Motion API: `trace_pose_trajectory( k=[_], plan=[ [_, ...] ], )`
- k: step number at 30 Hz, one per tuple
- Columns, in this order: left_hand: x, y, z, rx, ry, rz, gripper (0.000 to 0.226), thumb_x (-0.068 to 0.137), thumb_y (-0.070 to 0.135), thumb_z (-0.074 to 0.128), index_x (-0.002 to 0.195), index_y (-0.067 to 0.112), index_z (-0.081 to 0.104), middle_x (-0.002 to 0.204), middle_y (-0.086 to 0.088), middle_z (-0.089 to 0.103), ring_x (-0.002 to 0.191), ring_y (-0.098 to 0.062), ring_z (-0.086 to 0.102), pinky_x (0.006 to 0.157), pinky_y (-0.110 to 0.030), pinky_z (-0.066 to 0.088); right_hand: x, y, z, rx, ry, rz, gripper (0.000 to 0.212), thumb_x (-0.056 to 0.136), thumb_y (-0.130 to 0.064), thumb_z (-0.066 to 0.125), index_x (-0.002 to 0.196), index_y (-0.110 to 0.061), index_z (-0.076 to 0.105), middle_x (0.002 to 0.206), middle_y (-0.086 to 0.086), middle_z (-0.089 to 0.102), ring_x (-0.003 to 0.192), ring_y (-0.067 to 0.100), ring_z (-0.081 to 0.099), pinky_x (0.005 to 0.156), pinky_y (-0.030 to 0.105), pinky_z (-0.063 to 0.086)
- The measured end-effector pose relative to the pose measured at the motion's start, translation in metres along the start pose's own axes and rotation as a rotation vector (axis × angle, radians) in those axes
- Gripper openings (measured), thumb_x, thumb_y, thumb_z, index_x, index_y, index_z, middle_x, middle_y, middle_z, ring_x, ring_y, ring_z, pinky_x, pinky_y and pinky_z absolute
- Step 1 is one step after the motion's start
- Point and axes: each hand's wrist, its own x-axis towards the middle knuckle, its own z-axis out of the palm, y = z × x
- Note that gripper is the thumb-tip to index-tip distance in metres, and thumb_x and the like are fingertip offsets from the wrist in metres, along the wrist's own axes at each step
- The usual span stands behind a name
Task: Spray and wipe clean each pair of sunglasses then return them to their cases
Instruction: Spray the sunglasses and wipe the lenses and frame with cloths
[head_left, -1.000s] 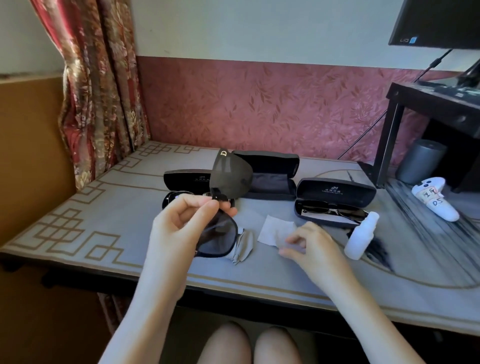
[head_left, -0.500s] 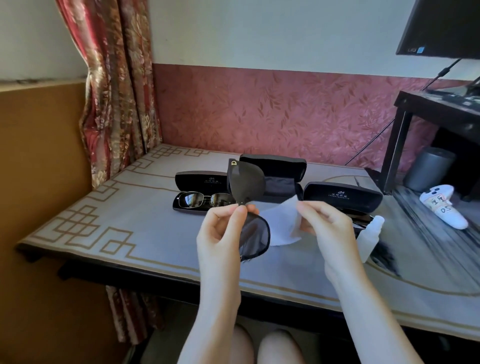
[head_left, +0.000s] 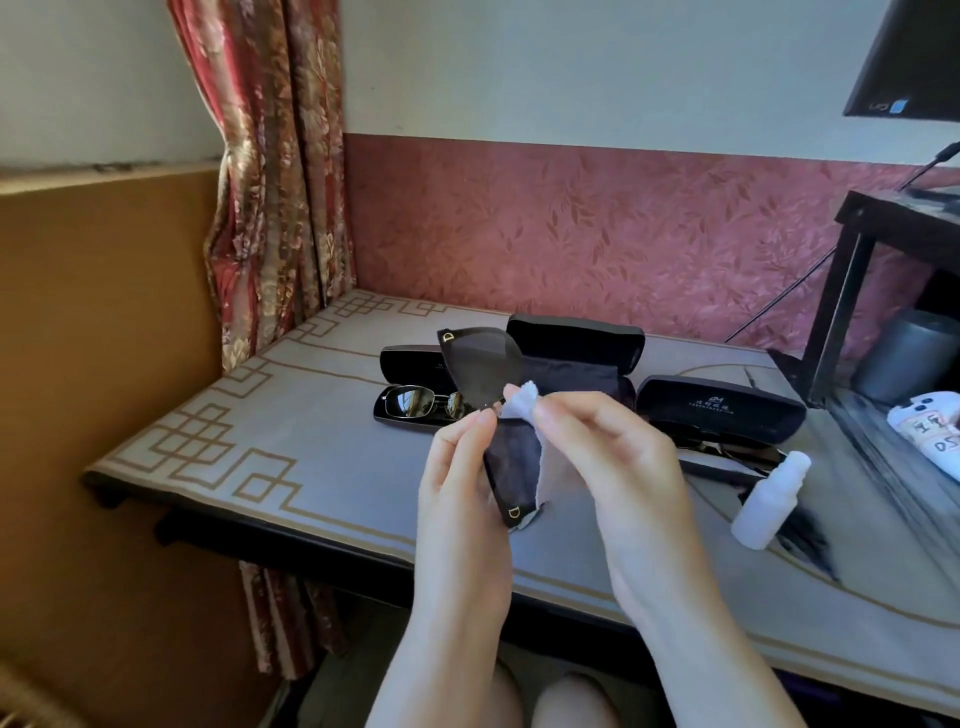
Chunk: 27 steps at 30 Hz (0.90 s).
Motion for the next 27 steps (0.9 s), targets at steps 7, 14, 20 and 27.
trace_pose_trajectory(
  k=[7,14,20,27],
  plan=[
    [0.001,0.002,-0.009,-0.008,-0.067,-0.018,0.049,0.082,0.028,0.061,0.120,-0.001,0.051,0.109,-0.015,0.065,0.118,-0.039,0.056,0.103,-0.052,0.040,-0.007,0.022,0.006,-0.183,-0.097,-0.102,0.011,0.088,-0.020,0.067,0.088,-0.018,0.078,0.112,-0.017,0.072,0.121,-0.005,0.056,0.106,0.025,0.042],
    [-0.003,0.005,-0.007,0.001,-0.142,-0.058,0.041,0.082,0.032,0.065,0.114,0.008,0.056,0.110,-0.011,0.064,0.093,-0.022,0.058,0.061,-0.027,0.049,0.002,0.023,0.000,-0.102,0.053,-0.032,0.025,0.084,-0.009,0.071,0.107,-0.019,0.067,0.115,-0.006,0.071,0.108,-0.001,0.064,0.086,0.014,0.049],
    [-0.004,0.003,-0.011,0.044,-0.181,-0.018,0.038,0.085,0.028,0.063,0.110,0.000,0.055,0.093,-0.009,0.064,0.079,-0.016,0.059,0.055,-0.023,0.045,0.009,0.023,-0.008,-0.271,0.011,0.193,0.024,0.077,-0.032,0.077,0.097,-0.020,0.071,0.095,-0.002,0.075,0.091,0.012,0.069,0.065,0.014,0.052],
    [-0.005,0.005,-0.013,0.116,-0.193,-0.018,0.032,0.083,0.029,0.068,0.104,0.006,0.058,0.092,-0.010,0.056,0.080,-0.013,0.055,0.064,-0.019,0.046,0.012,0.015,-0.017,-0.252,-0.156,0.218,0.023,0.073,-0.027,0.078,0.089,-0.010,0.075,0.082,0.004,0.075,0.080,0.010,0.070,0.069,0.013,0.051]
  ],
)
